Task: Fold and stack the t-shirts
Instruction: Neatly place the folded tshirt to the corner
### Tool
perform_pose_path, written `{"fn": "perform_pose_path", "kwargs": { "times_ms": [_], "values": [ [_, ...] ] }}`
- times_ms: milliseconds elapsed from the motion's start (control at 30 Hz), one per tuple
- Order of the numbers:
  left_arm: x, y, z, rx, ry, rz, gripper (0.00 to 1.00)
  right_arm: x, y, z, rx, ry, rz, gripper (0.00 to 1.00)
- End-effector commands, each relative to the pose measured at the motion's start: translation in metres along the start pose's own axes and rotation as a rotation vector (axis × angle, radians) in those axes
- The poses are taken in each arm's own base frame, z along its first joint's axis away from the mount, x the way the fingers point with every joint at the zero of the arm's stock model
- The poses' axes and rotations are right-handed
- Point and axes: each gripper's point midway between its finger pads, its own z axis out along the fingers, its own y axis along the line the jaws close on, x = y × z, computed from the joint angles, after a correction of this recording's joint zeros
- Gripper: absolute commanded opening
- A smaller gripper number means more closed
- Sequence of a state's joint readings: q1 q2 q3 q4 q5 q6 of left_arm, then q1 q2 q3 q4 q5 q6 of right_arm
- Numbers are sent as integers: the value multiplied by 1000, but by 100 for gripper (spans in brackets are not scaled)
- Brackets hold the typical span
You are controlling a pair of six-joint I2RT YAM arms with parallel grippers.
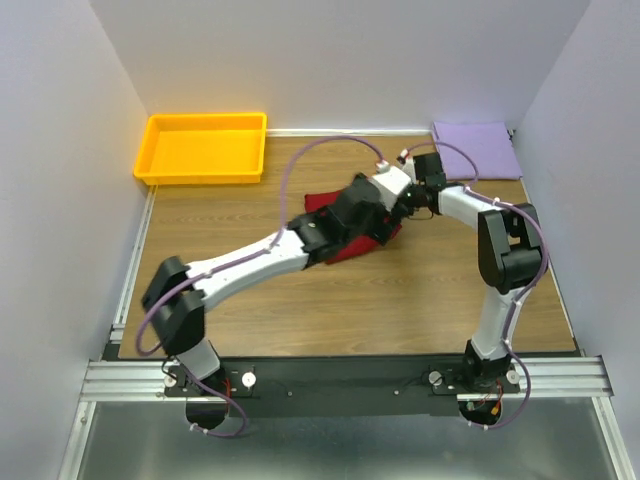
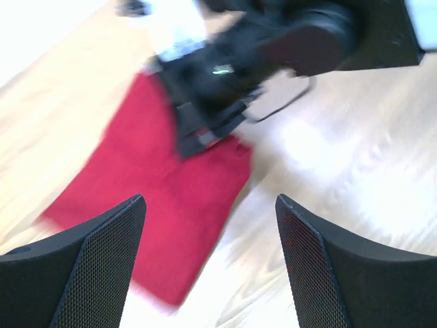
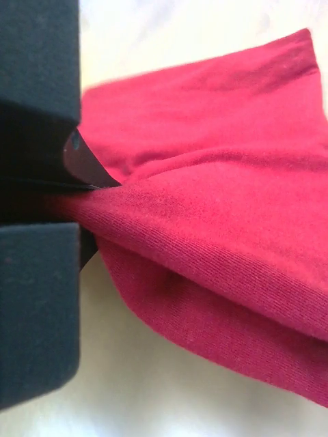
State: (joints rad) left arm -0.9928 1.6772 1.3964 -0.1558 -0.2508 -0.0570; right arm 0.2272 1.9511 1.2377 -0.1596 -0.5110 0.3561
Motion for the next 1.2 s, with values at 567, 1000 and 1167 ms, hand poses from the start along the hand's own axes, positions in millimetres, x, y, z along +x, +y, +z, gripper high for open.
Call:
{"fn": "perform_pose_path", "kwargs": {
  "times_ms": [567,1000,1167],
  "values": [
    [144,206,-148,-523,-4,-495,84,-209,-167,-67,996,-101,-717,1],
    [159,207,-147,-530,-39,-483,83,-272,-198,-121,1055,-254,-670,1],
    [163,207,-143,-524,-27,-480,83,-294,-191,-143,1041,-330,-670,1]
  ]
}}
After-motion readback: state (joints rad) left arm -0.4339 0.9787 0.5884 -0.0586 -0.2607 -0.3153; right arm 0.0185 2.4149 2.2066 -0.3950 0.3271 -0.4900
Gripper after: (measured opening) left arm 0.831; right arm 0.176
